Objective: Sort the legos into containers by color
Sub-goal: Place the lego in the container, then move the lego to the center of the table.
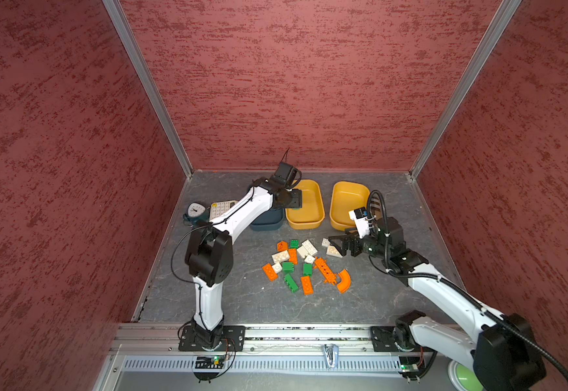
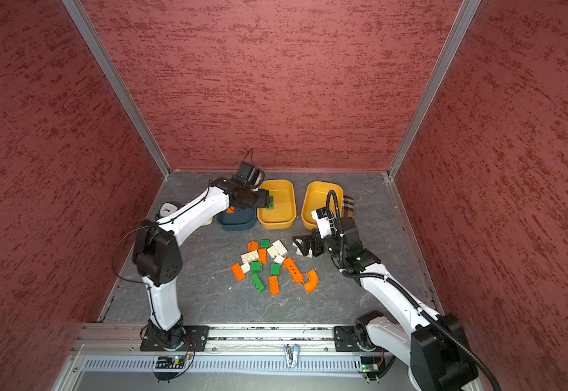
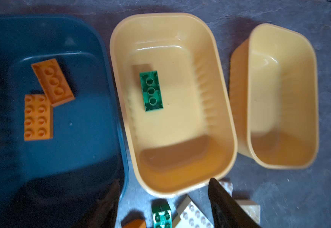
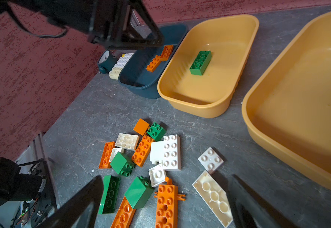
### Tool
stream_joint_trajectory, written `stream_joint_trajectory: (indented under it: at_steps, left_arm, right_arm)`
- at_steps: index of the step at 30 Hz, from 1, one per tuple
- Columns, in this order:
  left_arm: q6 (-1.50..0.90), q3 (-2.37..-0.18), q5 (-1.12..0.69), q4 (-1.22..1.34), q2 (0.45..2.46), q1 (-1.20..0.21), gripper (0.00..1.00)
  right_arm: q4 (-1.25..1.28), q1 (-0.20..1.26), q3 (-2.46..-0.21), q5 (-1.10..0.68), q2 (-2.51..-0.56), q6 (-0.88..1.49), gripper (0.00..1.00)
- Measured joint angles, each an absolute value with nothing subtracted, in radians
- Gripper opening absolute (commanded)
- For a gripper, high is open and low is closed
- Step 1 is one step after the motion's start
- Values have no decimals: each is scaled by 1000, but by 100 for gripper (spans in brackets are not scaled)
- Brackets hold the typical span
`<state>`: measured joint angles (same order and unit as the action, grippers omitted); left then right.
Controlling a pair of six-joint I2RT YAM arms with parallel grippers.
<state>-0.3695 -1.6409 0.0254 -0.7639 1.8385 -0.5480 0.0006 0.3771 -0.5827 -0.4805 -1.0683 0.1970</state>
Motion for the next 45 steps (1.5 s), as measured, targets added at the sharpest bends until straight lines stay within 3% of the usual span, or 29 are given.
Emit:
stream_joint_trajectory:
  at_steps: [10, 17, 25, 45]
  left_arm:
    - [-530, -1192, 64, -800, 1512, -670, 73]
    - [-702, -1010, 91, -831, 1381, -796, 73]
    - [-868, -850, 99, -809, 1364, -892, 73]
    - [-927, -735, 110, -633, 1423, -808, 70]
  right_arm:
    - [-6, 377, -581, -529, -1068, 198, 99]
    - [-6, 377, -573, -548, -1068, 198, 99]
    - [-5, 377, -573, -561, -1081, 198, 99]
    - [-5, 378, -568, -565, -1094, 198, 99]
